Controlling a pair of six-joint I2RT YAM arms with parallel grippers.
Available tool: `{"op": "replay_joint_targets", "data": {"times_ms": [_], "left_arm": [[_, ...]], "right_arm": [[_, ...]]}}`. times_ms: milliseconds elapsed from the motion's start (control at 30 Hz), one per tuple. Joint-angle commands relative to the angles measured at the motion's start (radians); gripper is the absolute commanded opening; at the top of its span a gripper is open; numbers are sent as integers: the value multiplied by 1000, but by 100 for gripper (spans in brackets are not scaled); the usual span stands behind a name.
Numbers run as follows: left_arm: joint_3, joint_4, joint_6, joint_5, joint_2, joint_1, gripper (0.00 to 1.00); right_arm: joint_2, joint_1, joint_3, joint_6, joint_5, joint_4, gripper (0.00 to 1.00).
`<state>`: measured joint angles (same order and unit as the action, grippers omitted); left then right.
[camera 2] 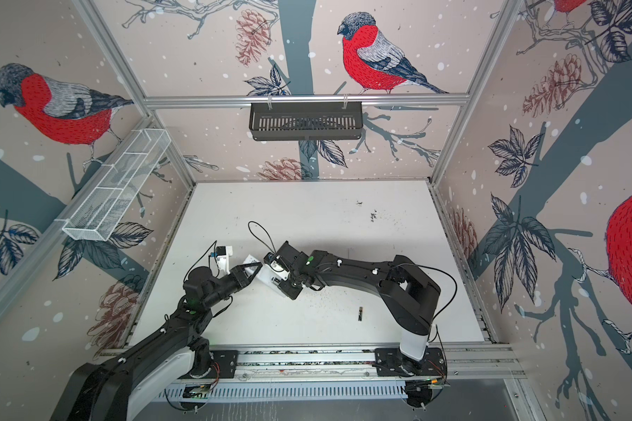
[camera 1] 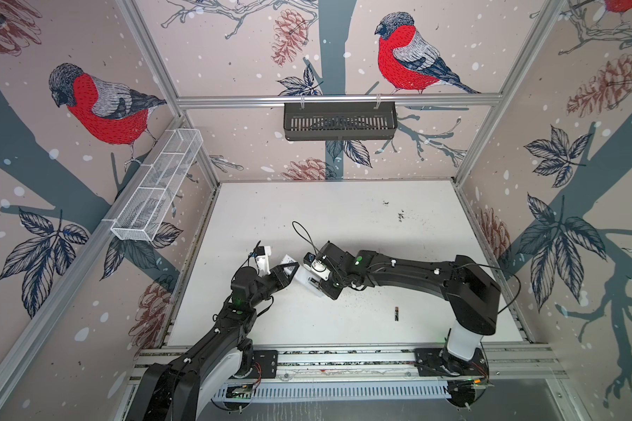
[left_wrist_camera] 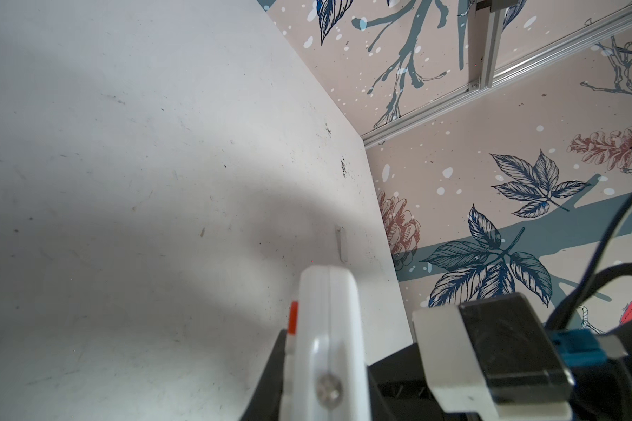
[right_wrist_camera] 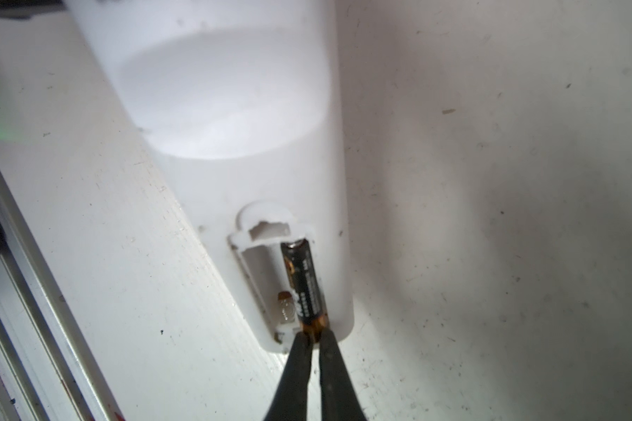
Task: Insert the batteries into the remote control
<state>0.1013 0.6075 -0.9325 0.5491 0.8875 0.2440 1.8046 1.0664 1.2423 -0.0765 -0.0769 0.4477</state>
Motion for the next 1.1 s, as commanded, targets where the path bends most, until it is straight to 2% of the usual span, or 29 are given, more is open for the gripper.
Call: {"op": "replay_joint_targets", "data": {"times_ms": [0,433,1067], "left_arm": [[10,199,-118,230,-11,1,0],[8,191,-113,223,-26,1,0],[14,175,-104,215,-43,0,0]], "right_arm": [[42,3,30,-18,74,16,10],[162,15,184,-68,118,106,10],[264,-6,323,-135,72,140,10]]}}
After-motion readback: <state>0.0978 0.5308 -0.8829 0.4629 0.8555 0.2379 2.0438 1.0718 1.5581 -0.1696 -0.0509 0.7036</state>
